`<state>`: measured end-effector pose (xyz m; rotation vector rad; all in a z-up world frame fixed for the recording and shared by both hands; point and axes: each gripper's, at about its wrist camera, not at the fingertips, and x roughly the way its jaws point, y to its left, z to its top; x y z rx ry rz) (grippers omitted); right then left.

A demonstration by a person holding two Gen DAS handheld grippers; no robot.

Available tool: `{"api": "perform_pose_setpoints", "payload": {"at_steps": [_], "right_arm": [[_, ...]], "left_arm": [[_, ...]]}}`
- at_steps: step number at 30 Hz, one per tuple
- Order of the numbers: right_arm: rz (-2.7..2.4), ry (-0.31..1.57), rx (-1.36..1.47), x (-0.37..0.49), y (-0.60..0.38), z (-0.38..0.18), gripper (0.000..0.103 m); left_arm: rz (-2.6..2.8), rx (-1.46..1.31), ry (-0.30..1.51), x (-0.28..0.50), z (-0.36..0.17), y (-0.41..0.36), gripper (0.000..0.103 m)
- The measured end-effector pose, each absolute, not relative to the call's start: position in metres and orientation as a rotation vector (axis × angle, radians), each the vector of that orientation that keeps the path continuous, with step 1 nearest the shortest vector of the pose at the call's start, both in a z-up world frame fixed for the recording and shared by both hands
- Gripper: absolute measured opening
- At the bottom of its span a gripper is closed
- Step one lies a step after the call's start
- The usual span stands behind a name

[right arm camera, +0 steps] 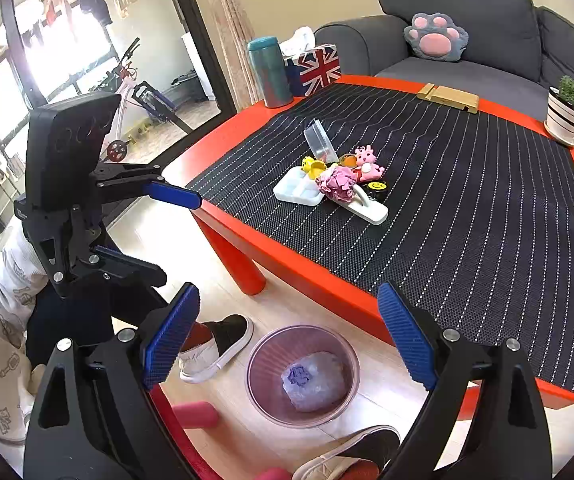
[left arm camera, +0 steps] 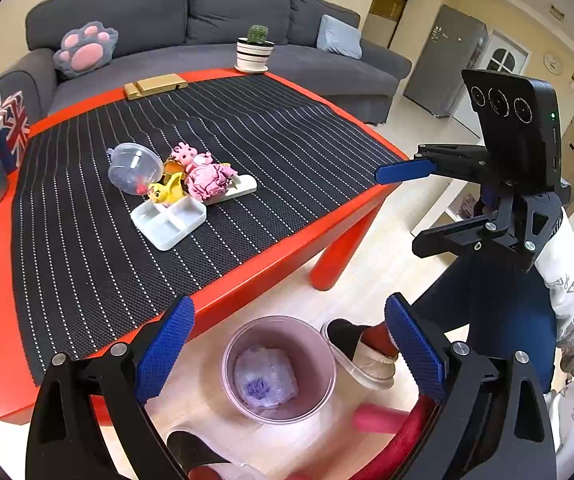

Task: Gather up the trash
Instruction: 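Move both grippers back toward the table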

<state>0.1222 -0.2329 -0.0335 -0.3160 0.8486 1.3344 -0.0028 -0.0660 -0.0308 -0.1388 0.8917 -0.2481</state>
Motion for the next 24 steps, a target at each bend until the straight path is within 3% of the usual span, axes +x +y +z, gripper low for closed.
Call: {"api": "perform_pose_setpoints", "payload": {"at_steps": [24], "right_arm": [[1.298,0.817,-0.313,0.135,-0.219,-0.022,0.09]], "left_arm": [[-0.116,-0.185,0.857,0.012,-0.025,-0.033,0.093]]}}
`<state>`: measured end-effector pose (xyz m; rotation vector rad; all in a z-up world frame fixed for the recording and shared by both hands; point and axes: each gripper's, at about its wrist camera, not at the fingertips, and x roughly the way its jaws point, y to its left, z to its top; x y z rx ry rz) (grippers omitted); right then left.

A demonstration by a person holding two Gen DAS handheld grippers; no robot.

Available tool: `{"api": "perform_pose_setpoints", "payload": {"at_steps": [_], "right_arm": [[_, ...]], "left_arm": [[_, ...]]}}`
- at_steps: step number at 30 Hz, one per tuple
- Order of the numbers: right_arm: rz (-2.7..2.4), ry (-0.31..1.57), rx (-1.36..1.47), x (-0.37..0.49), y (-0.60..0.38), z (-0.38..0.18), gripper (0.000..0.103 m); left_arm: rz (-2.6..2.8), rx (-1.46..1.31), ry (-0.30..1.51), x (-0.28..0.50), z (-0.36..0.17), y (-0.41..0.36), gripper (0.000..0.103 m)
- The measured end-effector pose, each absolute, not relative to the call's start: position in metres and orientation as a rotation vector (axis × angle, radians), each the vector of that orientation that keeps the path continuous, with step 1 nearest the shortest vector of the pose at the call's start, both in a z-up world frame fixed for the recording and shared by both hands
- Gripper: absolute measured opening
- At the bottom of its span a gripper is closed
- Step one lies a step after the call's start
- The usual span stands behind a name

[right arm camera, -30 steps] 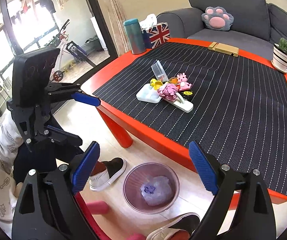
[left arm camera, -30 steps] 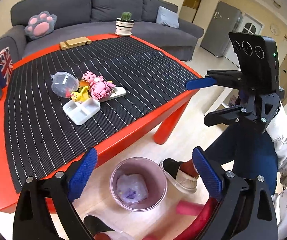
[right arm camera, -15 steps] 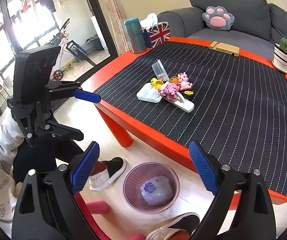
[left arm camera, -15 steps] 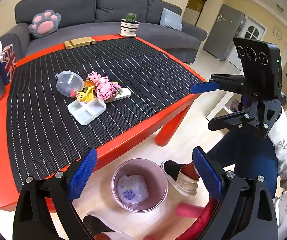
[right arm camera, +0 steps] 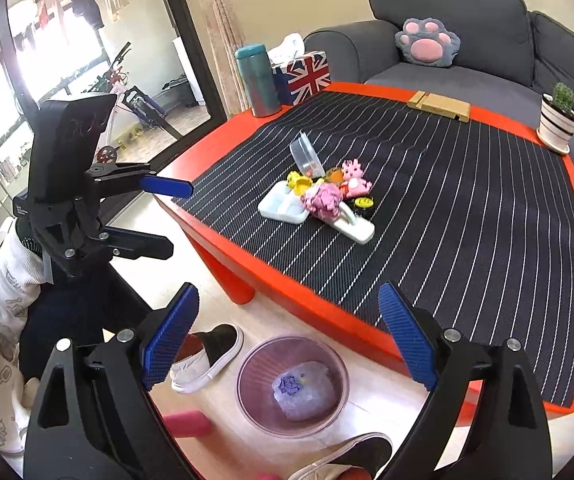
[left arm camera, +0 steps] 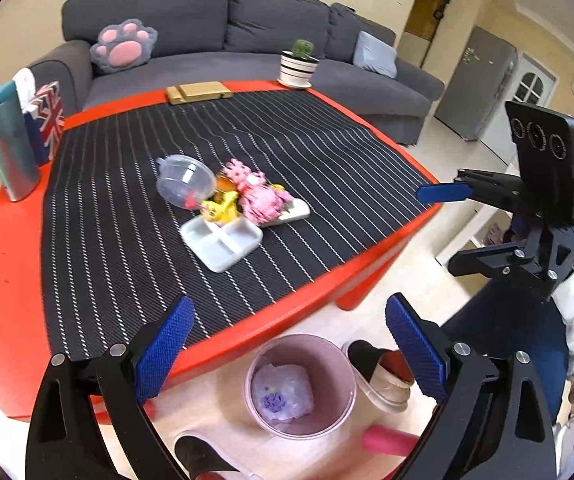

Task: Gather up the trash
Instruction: 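Move both grippers back toward the table, then close the right gripper on the pink crumpled paper ball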

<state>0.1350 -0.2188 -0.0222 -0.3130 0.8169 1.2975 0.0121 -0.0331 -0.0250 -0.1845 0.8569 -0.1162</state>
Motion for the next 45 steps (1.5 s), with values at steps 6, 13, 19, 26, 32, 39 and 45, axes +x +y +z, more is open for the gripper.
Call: {"api": "perform_pose_setpoints", "payload": {"at_steps": [6,13,19,26,32,39,45], "right_arm": [[1.276,0.801,-0.337,0.146,-0.2,-0.015,0.091],[1.248,0.793,-0.4,0.155,-0.167,-0.012,0.091],[1.23,0.805,-0.479,0.158,-0.133,-0.021,0.091],[1.167,0.829,-0.619,0.164,-0.094,-0.038,0.091],[1.139,0.868,-0.72,0.173,-0.071,-0.055,0.08],[1.158,0.877,-0.758,0.169,-0.063,-0.063,0.064],[1.151,0.877,-0.773,0.168,-0.06,-0.067,0.049]], "left_arm": [[-0.051,-0.206,0.85,0.021,-0.023,-0.014,0.093],[-0.002,-0.248,0.839,0.023,-0.021,0.005,0.093],[0.009,-0.275,0.835,0.021,-0.022,0.014,0.093],[0.02,-0.302,0.832,0.014,-0.024,0.021,0.093],[0.023,-0.321,0.826,0.009,-0.024,0.026,0.093],[0.017,-0.331,0.82,0.007,-0.022,0.027,0.093],[0.016,-0.342,0.818,0.006,-0.022,0.028,0.093]]}}
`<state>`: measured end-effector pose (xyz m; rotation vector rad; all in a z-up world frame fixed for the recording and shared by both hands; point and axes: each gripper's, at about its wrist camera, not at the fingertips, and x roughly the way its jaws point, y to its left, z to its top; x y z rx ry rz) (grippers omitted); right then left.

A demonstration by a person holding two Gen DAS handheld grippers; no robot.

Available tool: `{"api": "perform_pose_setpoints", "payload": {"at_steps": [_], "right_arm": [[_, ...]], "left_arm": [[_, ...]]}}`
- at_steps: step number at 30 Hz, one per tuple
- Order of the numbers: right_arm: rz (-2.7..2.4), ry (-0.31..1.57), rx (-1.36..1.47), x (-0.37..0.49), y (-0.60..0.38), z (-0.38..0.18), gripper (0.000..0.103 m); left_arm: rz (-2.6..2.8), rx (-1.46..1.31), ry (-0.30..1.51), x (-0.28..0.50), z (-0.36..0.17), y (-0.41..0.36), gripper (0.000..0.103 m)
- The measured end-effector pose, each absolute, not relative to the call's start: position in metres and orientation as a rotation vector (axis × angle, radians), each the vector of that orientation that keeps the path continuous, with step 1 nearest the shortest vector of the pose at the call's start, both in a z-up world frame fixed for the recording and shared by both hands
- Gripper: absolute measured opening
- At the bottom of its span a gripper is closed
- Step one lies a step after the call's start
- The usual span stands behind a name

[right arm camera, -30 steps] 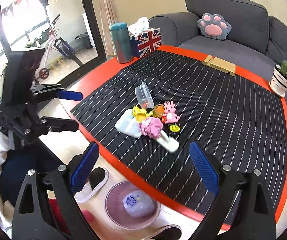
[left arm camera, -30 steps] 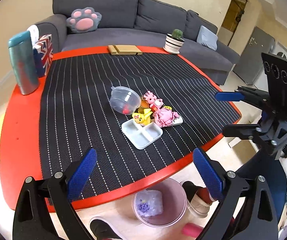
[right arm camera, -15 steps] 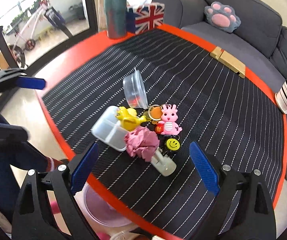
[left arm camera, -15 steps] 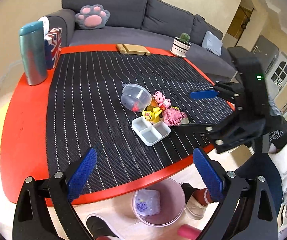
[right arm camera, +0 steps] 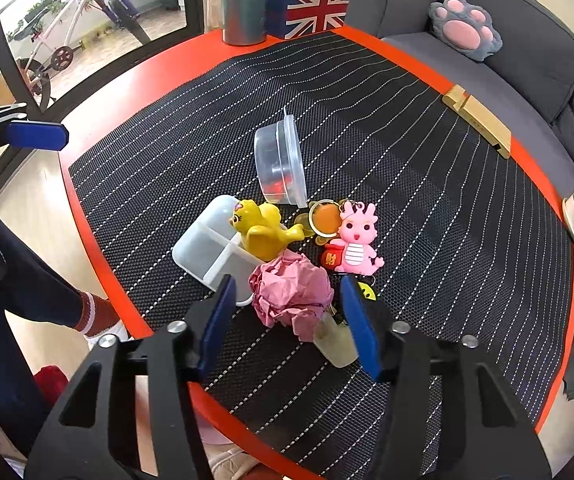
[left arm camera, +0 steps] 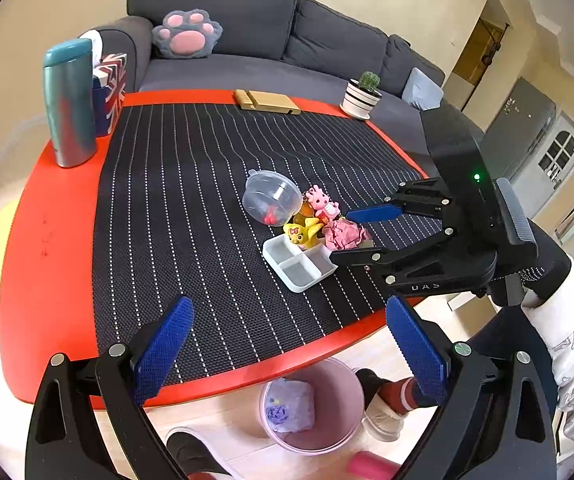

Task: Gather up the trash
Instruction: 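Close the right gripper on the pink crumpled paper ball, then grasp the yellow duck toy with the left gripper while the right gripper holds the paper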

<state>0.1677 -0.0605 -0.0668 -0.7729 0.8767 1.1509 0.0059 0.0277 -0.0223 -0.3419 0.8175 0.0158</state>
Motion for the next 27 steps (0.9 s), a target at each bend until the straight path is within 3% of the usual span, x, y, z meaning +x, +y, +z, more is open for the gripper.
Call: {"api": "perform_pose_setpoints", "payload": {"at_steps": [7,27], "right_arm": [[1.148,0.86,-0.759,0.168,-0.062,-0.063,0.038],[1.099,0.826,-0.519,0.205,-0.112,-0.027,0.037]], "left_arm": [[0.013,-0.343,0.82,0.007,-0.023,0.028,0.093],[0.028,-0.323,0.883,0.055,-0.012,0.022,0.093]]}}
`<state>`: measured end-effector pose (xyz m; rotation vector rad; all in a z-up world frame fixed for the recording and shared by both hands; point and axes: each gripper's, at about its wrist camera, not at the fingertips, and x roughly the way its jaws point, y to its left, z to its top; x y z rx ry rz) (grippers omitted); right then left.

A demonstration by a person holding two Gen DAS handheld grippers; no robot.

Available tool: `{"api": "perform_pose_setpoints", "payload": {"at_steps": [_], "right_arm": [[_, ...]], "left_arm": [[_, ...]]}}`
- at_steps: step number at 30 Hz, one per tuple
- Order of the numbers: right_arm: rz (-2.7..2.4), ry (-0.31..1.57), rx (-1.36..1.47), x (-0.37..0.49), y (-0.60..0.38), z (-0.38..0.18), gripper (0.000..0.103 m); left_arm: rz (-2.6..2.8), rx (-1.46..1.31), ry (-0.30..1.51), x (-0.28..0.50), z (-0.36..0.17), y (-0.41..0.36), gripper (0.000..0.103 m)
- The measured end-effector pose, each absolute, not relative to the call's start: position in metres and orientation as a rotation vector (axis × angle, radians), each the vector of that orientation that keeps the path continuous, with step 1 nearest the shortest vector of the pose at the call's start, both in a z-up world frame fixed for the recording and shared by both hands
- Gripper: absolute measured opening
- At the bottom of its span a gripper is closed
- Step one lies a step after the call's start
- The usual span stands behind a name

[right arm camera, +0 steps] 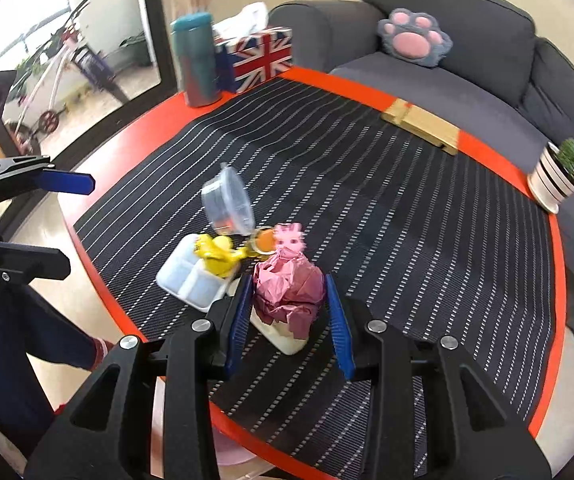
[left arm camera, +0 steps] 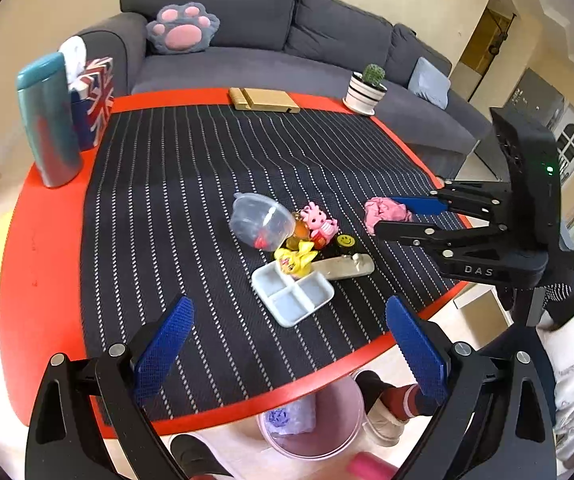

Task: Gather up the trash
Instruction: 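Grasp the yellow duck toy with the left gripper while the right gripper holds the paper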

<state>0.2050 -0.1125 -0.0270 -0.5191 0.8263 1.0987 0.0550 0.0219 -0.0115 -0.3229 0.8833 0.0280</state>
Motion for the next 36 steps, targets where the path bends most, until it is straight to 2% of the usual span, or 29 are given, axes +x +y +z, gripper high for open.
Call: {"api": "perform_pose_setpoints", "payload": {"at_steps": [10,23,25,30,32,36], "right_arm": [[1.062,0.842,-0.433,0.225,-0.135,-0.023,0.037],[1.049,0.84,-0.372,0.235,-0.157,-0.017,0.037],[1.049,0.838,-0.367,0.236,-0.16,-0.016,0.037],[1.052,0.838,-0.366,0.235,-0.161,-0.016,0.037],[1.051,0.838,-0.365,0.235,-0.161,-0.016,0.037],[1.055,0.838,-0.37,0.235,-0.161,-0.017,0.037]], "left_arm": [[0.053,-0.336,1.027,0.112,-0.023,0.01,0.093],[0.119,-0.358,1.142,0.137,-0.05,0.006,0.093],[0.124,-0.361,1.148,0.139,-0.053,0.005,0.088],[0.127,-0.369,1.168,0.143,-0.06,0.005,0.067],[0.129,-0.37,1.168,0.144,-0.062,0.005,0.065],[0.127,-0.365,1.167,0.145,-0.063,0.004,0.049]]}}
